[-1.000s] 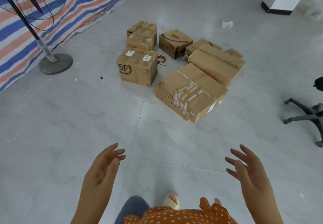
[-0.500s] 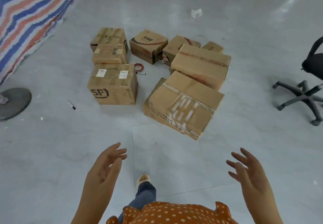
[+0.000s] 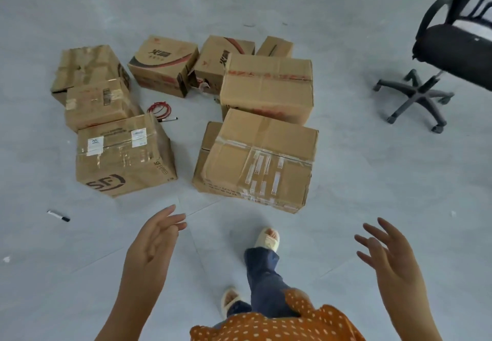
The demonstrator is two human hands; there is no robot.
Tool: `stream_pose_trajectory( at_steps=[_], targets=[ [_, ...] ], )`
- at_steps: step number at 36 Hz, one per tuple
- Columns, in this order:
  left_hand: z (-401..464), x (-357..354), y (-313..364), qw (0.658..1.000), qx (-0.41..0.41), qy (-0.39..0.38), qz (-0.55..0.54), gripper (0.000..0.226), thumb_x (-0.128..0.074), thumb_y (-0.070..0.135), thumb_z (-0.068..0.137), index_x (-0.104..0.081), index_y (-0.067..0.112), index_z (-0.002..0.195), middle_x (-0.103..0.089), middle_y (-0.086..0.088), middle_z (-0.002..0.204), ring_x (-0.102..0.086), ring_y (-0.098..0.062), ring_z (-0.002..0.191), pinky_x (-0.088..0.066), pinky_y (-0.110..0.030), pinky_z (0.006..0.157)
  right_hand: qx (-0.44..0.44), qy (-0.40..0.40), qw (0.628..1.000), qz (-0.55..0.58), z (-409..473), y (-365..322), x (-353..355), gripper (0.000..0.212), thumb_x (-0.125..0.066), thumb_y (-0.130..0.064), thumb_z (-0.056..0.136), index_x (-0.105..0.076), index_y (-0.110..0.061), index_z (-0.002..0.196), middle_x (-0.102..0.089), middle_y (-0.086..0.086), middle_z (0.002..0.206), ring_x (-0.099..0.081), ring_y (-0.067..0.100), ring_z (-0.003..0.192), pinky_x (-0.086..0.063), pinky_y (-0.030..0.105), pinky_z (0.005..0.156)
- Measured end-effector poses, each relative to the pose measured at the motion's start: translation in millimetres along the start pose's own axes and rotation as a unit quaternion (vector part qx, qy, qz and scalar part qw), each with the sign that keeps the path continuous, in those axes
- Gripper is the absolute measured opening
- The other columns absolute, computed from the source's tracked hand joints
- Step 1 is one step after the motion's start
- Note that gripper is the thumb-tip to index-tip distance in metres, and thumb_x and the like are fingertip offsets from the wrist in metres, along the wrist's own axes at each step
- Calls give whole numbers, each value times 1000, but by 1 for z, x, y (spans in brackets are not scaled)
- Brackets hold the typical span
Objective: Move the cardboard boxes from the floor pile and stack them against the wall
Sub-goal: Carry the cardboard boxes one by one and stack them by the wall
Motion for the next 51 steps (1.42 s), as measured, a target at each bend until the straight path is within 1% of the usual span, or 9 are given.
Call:
stream_pose_trajectory(
  at_steps=[3,8,12,22,27,34,40,45,51],
  targets=[
    [38,-10,4,1000,-3,-9,12,42,-52,59,71,-61,44,110,-69,13,107,-66,-6,101,-47,-34,92,-15,6,1000,-23,35,-1,-11,76,-53,-90,56,-46,-46,117,-61,-12,121,-66,10,101,-54,27,84],
    [106,-33,-3,998,41,-32,32,24,-58,53,87,-58,43,109,-69,19,105,-65,-5,102,-46,-36,96,-52,-1,996,-76,108,4,-29,43,-47,-22,96,-41,-18,138,-53,8,137,-59,30,113,-48,50,99],
    [164,-62,-33,990,94,-71,76,21,-48,33,92,-54,41,110,-68,23,102,-63,4,99,-44,-30,96,-90,-19,991,-101,164,22,-47,43,-48,-20,96,-41,-15,138,-54,9,136,-58,32,113,-47,50,100],
    [305,-126,-184,931,270,-142,198,32,-48,19,98,-51,13,130,-61,-5,111,-57,-24,109,-42,-41,102,-238,-37,960,-145,282,145,-105,37,-52,-19,97,-47,-14,134,-61,4,111,-62,27,103,-51,48,93],
    [389,-150,-264,919,251,-117,280,42,-47,22,99,-44,9,139,-54,-11,130,-52,-27,114,-36,-31,88,-293,-24,939,-178,327,246,-140,39,-52,-25,97,-47,-17,134,-59,9,127,-59,27,107,-50,46,91],
    [472,-161,-362,916,235,-78,314,65,-51,45,92,-33,14,147,-39,-8,149,-38,-28,136,-32,-48,111,-331,1,920,-210,344,351,-175,59,-49,-33,98,-26,-13,148,-38,13,149,-41,30,133,-38,39,97],
    [461,-173,-416,908,324,-87,252,57,-46,44,97,-41,8,142,-44,-8,144,-41,-27,132,-32,-33,98,-351,40,925,-138,341,385,-194,45,-40,-37,101,-38,-11,137,-49,7,128,-46,24,107,-35,36,88],
    [460,-163,-416,920,330,-97,187,47,-54,46,93,-52,22,133,-54,1,136,-47,-21,128,-33,-40,110,-352,82,932,-32,337,379,-188,43,-40,-30,102,-38,-22,145,-48,-7,128,-46,20,119,-40,45,105],
    [464,-172,-371,937,305,-143,96,21,-48,25,100,-58,28,118,-60,5,128,-54,-11,120,-36,-33,108,-350,66,931,79,344,337,-171,42,-32,-18,105,-42,-31,143,-56,-18,123,-54,12,111,-43,46,95]
  ],
)
Point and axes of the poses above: each hand's wrist, its own z-axis towards the middle knuckle, its own x-axis out of the back of the hand, y = z × x, the point moved 10 cm from there along z, towards the middle knuckle
